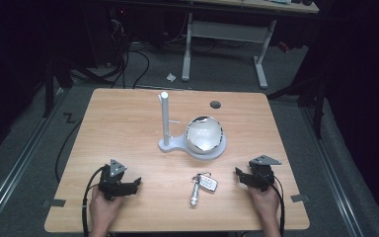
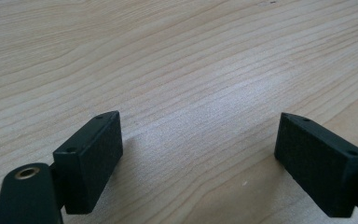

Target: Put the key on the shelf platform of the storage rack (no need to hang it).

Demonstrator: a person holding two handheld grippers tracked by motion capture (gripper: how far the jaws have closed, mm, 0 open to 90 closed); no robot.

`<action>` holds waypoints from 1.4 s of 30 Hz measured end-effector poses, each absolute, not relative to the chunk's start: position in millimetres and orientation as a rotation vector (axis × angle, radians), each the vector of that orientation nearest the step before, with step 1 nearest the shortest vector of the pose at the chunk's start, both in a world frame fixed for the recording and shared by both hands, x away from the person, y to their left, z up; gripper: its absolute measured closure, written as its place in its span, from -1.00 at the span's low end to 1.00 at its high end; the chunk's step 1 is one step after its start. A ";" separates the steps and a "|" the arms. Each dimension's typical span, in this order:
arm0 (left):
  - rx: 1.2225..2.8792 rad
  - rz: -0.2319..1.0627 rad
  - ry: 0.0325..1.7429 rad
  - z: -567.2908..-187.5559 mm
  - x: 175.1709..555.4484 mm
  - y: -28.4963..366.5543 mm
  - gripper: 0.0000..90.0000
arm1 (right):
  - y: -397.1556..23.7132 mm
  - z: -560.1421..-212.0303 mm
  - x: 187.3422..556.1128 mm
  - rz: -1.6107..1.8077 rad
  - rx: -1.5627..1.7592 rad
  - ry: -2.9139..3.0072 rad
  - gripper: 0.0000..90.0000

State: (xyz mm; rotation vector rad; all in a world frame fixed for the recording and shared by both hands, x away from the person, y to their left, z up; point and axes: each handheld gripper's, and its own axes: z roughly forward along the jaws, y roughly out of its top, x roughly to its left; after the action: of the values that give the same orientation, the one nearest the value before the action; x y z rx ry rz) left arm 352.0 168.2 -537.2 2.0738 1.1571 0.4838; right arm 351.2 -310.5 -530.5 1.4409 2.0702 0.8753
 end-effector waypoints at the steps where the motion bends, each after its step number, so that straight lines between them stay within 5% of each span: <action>1: 2.073 0.484 1.158 -537.2 351.9 168.2 -0.66 | -310.5 -530.5 351.2 0.875 1.441 2.070 -0.20; 25: 2.067 0.484 1.165 -537.1 351.7 168.2 -0.64 | -309.3 -530.5 352.4 0.878 1.433 2.077 -0.19; 31: 2.066 0.484 1.165 -537.2 351.7 168.2 -0.64 | -311.8 -527.2 353.4 0.863 1.438 2.102 0.02; 42: 2.067 0.484 1.165 -537.1 351.7 168.3 -0.64 | -311.3 -518.5 334.6 0.961 1.362 2.155 0.09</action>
State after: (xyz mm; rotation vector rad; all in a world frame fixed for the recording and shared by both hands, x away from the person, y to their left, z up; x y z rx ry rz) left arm 351.7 168.3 -537.1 2.0675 1.1653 0.4841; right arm 334.6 -311.3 -518.5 1.3624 2.1551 0.9606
